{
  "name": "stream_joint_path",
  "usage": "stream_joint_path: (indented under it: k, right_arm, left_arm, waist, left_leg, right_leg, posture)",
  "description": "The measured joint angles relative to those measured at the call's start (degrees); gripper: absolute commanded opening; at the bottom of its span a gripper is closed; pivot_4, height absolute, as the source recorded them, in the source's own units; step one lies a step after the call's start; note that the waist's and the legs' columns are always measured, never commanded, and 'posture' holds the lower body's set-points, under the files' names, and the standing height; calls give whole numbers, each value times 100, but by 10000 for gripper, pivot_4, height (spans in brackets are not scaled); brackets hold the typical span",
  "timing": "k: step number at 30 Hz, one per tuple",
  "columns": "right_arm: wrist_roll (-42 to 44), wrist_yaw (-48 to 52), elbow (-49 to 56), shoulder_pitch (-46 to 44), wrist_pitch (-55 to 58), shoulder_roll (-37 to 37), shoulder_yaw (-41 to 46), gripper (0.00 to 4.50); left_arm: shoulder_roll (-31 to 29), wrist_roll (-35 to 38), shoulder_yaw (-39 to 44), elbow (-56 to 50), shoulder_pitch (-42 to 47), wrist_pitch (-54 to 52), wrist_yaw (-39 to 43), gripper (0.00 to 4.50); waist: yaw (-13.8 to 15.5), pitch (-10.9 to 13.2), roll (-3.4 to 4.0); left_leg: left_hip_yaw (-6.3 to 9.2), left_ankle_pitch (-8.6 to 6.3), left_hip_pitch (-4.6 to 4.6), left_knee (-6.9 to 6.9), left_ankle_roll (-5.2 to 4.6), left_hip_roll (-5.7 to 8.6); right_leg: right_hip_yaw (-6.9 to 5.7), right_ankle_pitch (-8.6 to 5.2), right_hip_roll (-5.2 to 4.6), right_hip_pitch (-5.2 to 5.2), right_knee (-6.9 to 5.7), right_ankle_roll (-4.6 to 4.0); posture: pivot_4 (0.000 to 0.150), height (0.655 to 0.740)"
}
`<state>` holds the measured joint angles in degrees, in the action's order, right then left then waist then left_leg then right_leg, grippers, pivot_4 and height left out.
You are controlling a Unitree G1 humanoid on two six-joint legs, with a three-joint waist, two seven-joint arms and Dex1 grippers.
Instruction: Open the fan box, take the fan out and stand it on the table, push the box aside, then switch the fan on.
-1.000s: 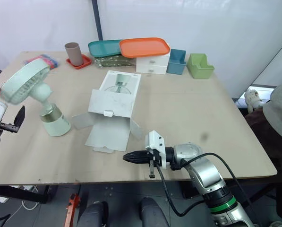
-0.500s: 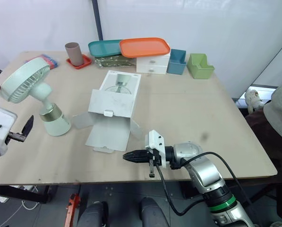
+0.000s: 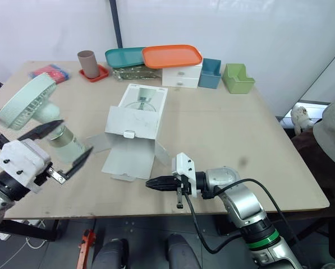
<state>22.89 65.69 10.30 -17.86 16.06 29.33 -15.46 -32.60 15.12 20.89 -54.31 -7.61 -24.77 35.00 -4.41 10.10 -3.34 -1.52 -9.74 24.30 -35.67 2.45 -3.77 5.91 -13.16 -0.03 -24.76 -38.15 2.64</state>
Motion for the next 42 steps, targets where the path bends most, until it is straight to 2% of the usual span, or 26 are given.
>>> stream_joint_path:
  k: [5,7,10,14,24,30,32,33,35,36,37,38,39,42]
  right_arm:
    - [-3,-243,84,70,15,6,150,0]
    - [-6,-515,237,184,92,5,300,0]
    - [-49,-1077,639,451,283,12,519,0]
    - [-69,-1415,929,604,428,-17,535,0]
    - [-270,-2162,1354,788,751,-80,481,0]
    - [-279,-2286,1503,789,807,-94,472,0]
    - [-290,-2325,1503,788,808,-104,449,5403]
    - [-289,-2358,1499,757,818,-162,451,10563]
    - [-280,-2503,1455,502,876,-314,482,14544]
    - [-279,-2514,1449,481,879,-323,490,18583]
    - [-269,-2667,1378,216,928,-418,594,21915]
    - [-147,-2960,1404,-227,1191,-468,963,27242]
    - [-61,-3037,1469,-314,1293,-434,1182,29865]
    - [112,-3136,1596,-293,1608,-367,1379,42851]
  left_arm:
    - [59,644,-474,220,48,-54,192,44419]
    - [126,605,-873,769,-13,84,287,44419]
    - [803,1252,-1197,1731,-222,-56,368,44419]
    - [876,1288,-1402,2084,-242,236,580,44419]
    - [279,1513,-959,2608,-41,754,1157,44419]
    - [232,1443,-965,2913,-130,1012,1313,44419]
    - [232,1402,-979,2987,-141,1098,1336,45000]
    - [228,1365,-987,3046,-125,1145,1347,45000]
    - [189,1290,-1018,3138,-32,1198,1404,45000]
    - [184,1289,-1020,3139,-25,1198,1407,45000]
    - [115,1285,-1036,3155,52,1199,1442,45000]
    - [-88,1314,-965,3081,55,1194,1540,45000]
    - [-142,1367,-889,3019,-2,1186,1546,45000]
    - [-191,1529,-679,2837,-273,1104,1522,45000]
  waist:
    - [1,-1,2]
    - [2,-4,8]
    - [-1,-6,4]
    - [2,-6,6]
    - [-1,-6,6]
    - [0,-6,6]
    - [0,-6,6]
    - [0,-6,6]
    - [-6,-6,6]
    - [-6,-6,6]
    - [-7,-5,6]
    - [-6,-5,7]
    - [-3,-6,6]
    - [1,-9,1]
  left_leg:
    - [1,1,-2,-8,-1,2]
    - [2,0,-11,-8,-1,7]
    - [4,0,-8,-8,-2,6]
    - [8,0,-8,-6,-1,6]
    - [4,0,-6,-3,-1,8]
    - [1,0,-2,2,-1,8]
    - [1,0,-1,2,-1,8]
    - [0,0,-1,2,-1,8]
    - [1,0,-1,0,-1,7]
    - [1,0,-1,0,-1,8]
    - [1,0,2,-1,-1,9]
    - [1,1,3,-1,-1,9]
    - [1,1,3,1,-1,9]
    - [-1,-9,4,15,-6,8]
  right_leg:
    - [2,1,1,8,0,3]
    - [6,-1,1,18,1,6]
    - [6,-2,1,15,1,7]
    - [9,-1,5,12,1,5]
    - [17,-2,3,5,2,5]
    - [19,-2,3,-6,2,4]
    - [19,-2,3,-6,2,5]
    - [20,-2,2,-6,2,4]
    - [21,0,4,-10,1,3]
    - [21,1,4,-11,1,2]
    - [24,5,5,-17,1,1]
    - [24,7,5,-17,1,2]
    - [24,6,2,-14,1,2]
    - [24,-13,2,-17,4,-1]
  posture:
    - [1500,7400]
    - [1500,7400]
    - [1500,7400]
    - [1500,7400]
    - [1500,7400]
    - [1500,7400]
    - [1500,7400]
    - [1500,7400]
    - [1500,7400]
    - [1500,7400]
    - [1500,7400]
    - [1500,7400]
    - [1500,7400]
    - [1500,7400]
